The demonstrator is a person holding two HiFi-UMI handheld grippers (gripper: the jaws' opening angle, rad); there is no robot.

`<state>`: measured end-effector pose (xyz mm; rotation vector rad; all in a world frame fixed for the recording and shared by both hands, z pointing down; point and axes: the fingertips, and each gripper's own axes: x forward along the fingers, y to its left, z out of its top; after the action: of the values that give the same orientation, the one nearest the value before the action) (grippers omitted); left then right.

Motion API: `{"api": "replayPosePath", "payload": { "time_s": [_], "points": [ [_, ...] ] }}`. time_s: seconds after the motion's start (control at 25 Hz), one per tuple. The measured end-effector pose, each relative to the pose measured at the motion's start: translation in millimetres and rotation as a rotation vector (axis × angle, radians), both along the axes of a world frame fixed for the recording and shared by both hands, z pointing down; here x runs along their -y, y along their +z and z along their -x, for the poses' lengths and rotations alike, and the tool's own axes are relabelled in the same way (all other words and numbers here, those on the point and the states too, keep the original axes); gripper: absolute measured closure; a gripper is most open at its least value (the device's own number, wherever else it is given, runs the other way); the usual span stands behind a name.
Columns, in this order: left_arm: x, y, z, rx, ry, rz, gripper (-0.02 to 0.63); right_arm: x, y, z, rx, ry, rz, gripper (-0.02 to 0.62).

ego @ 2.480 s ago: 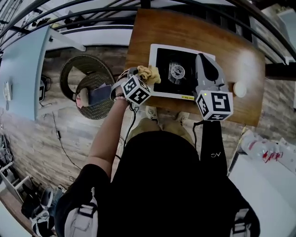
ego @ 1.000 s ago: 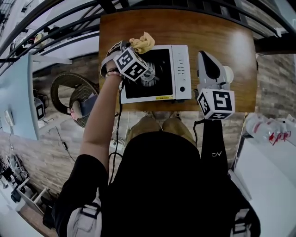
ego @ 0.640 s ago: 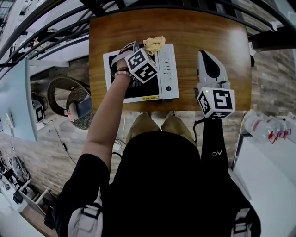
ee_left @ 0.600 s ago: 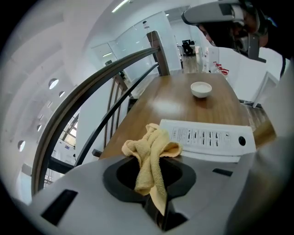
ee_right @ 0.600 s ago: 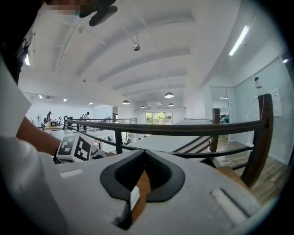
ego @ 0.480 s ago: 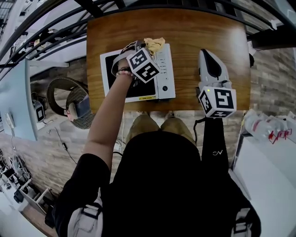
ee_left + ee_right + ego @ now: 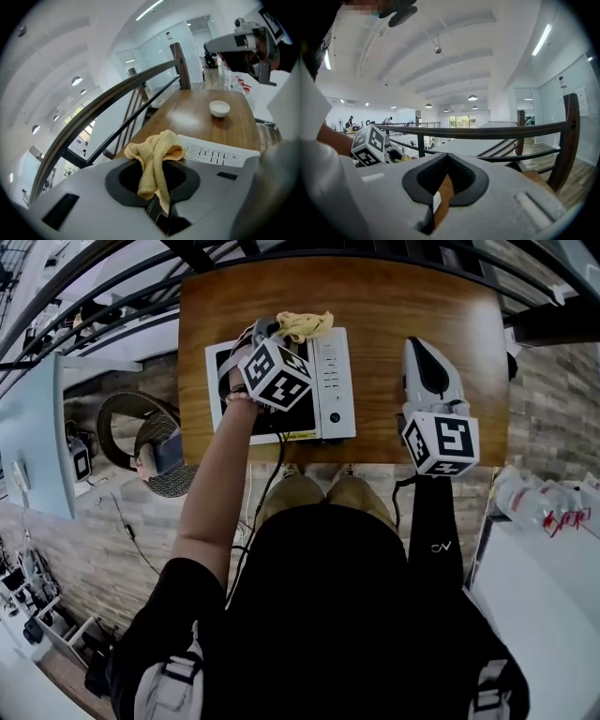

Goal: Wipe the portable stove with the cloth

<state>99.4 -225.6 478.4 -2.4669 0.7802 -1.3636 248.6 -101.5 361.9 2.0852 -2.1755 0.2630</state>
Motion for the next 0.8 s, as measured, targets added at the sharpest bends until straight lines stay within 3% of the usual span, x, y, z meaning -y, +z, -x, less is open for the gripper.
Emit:
{"api": "replayPosePath", "payload": {
  "time_s": [0.16,0.4,0.8],
  "points": [
    [-0.3,9.5,34.0,-0.052,-0.116,0.032,0.538,8.4,-4.5,21.4,-0.013,-0.04,-0.005,0.594],
    [-5.2,45.8,85.1,0.015,-0.182,0.086,0.538,18.0,-10.4,46.8,-0.032,-0.082,-0.009,0.594],
    [5.7,43.7,226.9,0.044,-0.441,0.062,0.538,33.6,-12.0,94.6,-0.038,-0.164,-0.017,0.594]
  ]
}}
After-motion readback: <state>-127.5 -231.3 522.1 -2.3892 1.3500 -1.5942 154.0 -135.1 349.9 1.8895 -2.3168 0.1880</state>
